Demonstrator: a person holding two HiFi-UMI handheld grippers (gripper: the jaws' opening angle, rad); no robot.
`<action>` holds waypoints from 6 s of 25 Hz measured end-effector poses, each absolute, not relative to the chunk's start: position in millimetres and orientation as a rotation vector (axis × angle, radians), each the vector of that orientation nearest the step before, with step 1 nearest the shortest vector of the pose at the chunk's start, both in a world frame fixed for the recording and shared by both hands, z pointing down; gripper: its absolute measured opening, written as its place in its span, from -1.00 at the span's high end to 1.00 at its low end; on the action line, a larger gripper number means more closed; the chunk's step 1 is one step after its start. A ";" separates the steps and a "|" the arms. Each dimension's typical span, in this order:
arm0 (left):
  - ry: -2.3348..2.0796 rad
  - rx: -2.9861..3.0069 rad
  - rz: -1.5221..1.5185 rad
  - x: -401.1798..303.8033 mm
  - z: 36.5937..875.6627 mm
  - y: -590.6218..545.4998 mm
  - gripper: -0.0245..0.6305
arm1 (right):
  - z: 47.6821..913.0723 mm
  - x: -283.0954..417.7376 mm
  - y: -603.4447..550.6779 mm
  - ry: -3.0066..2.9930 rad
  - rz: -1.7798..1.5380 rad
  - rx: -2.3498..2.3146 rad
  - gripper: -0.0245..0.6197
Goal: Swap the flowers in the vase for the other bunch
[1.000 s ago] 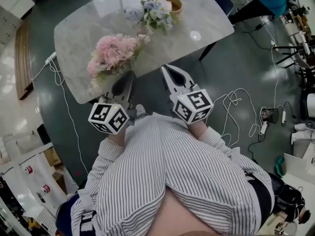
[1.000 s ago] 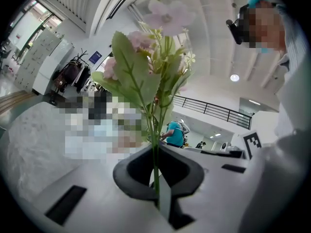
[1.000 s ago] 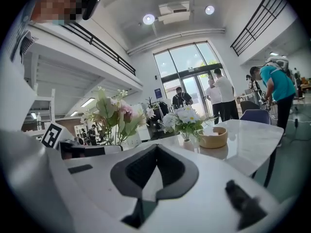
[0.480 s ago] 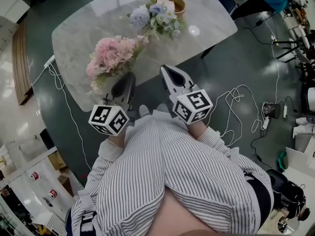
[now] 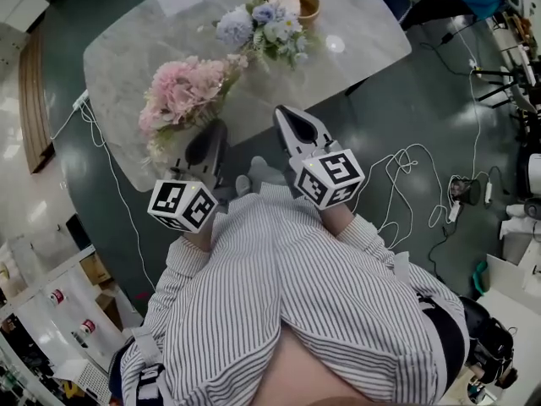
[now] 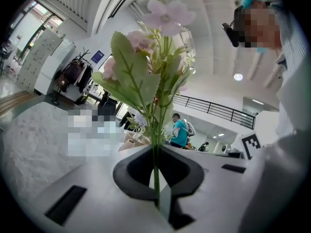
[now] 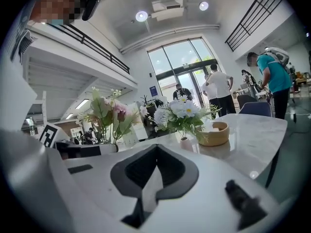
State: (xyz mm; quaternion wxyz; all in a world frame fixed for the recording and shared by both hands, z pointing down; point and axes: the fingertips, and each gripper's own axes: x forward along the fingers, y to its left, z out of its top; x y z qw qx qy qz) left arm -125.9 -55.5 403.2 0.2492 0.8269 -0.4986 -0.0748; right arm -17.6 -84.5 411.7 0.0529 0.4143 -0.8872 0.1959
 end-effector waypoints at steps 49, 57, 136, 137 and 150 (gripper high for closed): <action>-1.556 2.197 -0.228 -135.6 390.2 -124.3 0.87 | 416.2 -34.6 -160.5 -2.772 0.637 1.077 0.89; -1.603 2.202 -0.199 -149.3 393.6 -129.9 0.88 | 423.7 -42.5 -163.3 -2.749 0.640 1.112 0.89; -1.576 2.245 -0.255 -180.3 400.9 -148.0 0.87 | 487.0 -64.9 -314.4 -2.623 0.264 1.606 0.64; -1.576 2.246 -0.257 -179.8 399.9 -148.2 0.87 | 486.3 -64.4 -314.2 -2.621 0.258 1.604 0.66; -1.556 2.252 -0.278 -178.0 399.6 -149.3 0.87 | 475.3 -60.3 -312.1 -2.605 0.284 1.549 0.79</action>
